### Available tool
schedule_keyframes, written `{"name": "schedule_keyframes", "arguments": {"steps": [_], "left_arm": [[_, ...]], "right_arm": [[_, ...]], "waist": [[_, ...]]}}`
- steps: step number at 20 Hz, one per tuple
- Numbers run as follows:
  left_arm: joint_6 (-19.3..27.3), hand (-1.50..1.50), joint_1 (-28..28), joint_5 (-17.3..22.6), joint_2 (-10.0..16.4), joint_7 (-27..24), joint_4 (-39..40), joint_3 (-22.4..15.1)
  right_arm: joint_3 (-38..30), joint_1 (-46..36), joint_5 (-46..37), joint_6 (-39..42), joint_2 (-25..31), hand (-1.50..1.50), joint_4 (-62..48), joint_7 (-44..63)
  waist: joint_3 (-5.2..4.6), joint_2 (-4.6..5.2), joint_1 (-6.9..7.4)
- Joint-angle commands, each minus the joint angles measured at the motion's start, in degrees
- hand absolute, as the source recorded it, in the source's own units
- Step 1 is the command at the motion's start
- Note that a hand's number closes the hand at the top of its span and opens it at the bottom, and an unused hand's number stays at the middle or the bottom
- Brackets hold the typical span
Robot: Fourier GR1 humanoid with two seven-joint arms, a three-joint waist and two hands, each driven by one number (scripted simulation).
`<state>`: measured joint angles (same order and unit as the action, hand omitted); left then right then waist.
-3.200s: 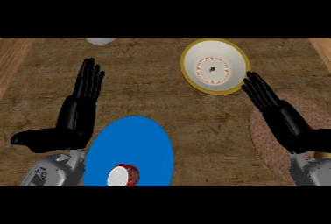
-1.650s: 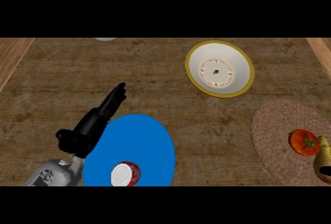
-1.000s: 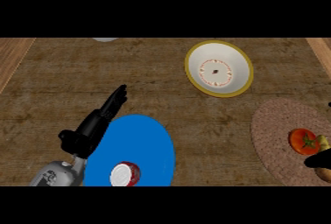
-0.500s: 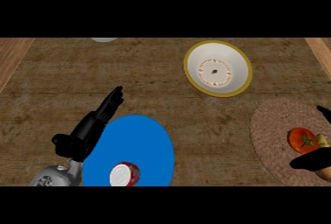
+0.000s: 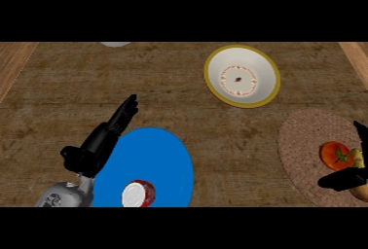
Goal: Pick the tomato from the placemat and place it in the bowl
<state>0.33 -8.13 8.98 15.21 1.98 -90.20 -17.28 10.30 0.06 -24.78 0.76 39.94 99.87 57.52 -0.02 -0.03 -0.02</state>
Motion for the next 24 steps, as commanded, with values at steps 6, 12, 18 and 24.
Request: {"name": "schedule_keyframes", "arguments": {"steps": [6,12,18,24], "left_arm": [[-3.0,0.0,1.0,-2.1,-3.0,0.4,0.4,2.4],[-4.2,0.0,2.2,-3.2,-3.5,3.9,-4.2,3.9],[-6.3,0.0,0.9,-6.7,-5.8,-2.2,2.9,6.4],[-8.1,0.0,2.2,-6.6,-6.4,-4.4,4.8,6.5]], "right_arm": [[-4.6,2.5,-6.0,0.5,-6.2,-1.5,-6.2,-4.0],[-6.9,-2.8,-8.1,1.7,-9.9,-1.5,-16.6,-10.1],[-11.2,-3.9,-10.7,2.0,-11.8,-1.5,-20.2,-15.0],[-12.4,-3.3,-13.1,-1.1,-10.1,1.5,-21.7,-24.3]], "waist": [[0.02,0.02,-0.09],[0.04,0.04,0.24],[0.02,0.05,0.05],[0.02,0.14,0.03]]}}
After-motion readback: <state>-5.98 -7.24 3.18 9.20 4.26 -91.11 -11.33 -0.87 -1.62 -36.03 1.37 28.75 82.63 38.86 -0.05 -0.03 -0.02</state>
